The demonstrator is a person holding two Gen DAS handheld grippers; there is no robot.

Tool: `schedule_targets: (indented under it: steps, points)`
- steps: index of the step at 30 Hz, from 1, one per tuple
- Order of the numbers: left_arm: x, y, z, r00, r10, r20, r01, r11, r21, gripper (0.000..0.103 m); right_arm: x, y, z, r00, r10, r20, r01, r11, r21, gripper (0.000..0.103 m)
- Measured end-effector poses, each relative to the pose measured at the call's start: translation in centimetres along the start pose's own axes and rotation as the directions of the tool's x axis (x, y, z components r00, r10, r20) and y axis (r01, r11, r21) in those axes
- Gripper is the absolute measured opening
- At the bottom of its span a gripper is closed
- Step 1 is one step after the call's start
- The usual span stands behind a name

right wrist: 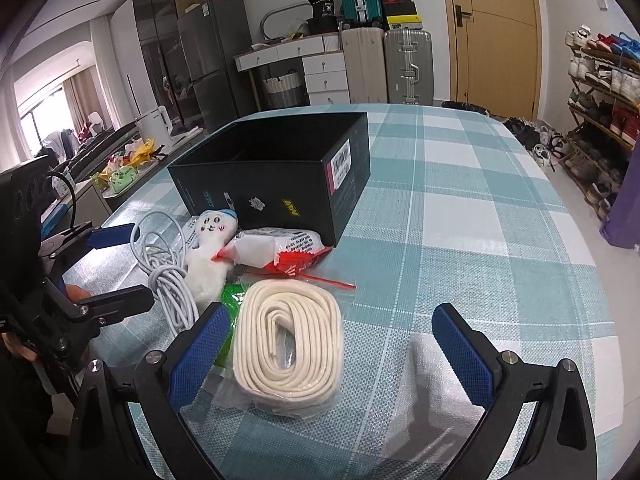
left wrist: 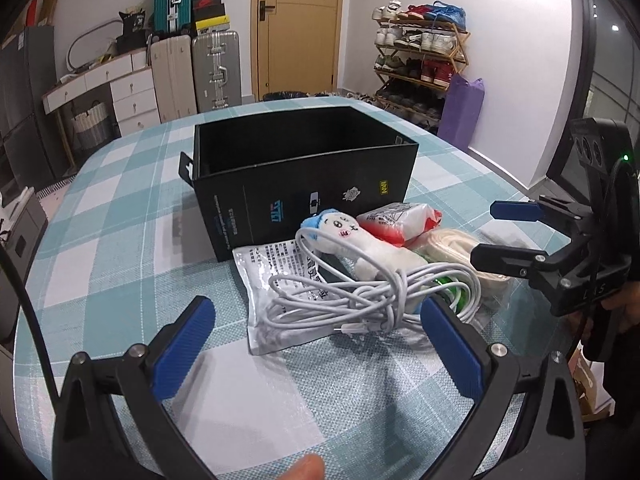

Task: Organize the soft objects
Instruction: 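Grasp the bag of cream coiled rope with the right gripper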

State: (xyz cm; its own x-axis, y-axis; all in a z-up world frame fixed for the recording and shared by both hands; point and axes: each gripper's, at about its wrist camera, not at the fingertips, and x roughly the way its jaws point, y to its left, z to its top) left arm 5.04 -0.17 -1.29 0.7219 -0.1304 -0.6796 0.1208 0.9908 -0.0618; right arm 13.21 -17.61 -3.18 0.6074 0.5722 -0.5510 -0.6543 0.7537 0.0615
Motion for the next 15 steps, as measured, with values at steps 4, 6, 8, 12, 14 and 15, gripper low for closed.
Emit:
schedule_targets:
  steps: [4,6,8,12,14,15]
  points:
    - [0.2,0.19,0.01,1.0,0.0,-0.008,-0.001,1.0,-0.011,0.103,0.3,-0.03,-0.07,1.0,0.0,-0.015,0.0,1.0,0.005,0.102]
    - [0.37,0.3,0.04,1.0,0.007,-0.017,-0.007,1.0,-0.02,0.103,0.45,-0.04,-0.1,1.0,0.0,-0.022,0.0,1.0,0.006,0.102]
    - [0.46,0.46,0.04,1.0,0.005,-0.022,-0.006,1.0,-0.028,0.103,0.5,0.04,-0.22,1.0,0.007,-0.03,-0.007,1.0,0.005,0.102]
    - [0.54,0.55,0.0,1.0,0.0,-0.026,-0.001,0.999,-0.035,0.103,0.83,0.28,-0.25,0.999,0.016,-0.046,-0.016,1.0,-0.01,0.102]
    - [0.54,0.56,0.02,1.0,0.001,-0.027,-0.002,0.999,-0.035,0.103,1.0,0.43,-0.3,0.998,0.016,-0.056,-0.017,1.0,-0.016,0.102]
    - [0.55,0.54,0.0,1.0,0.002,-0.028,-0.003,0.999,-0.034,0.103,1.03,0.5,-0.34,0.998,0.012,-0.06,-0.013,1.0,-0.018,0.102]
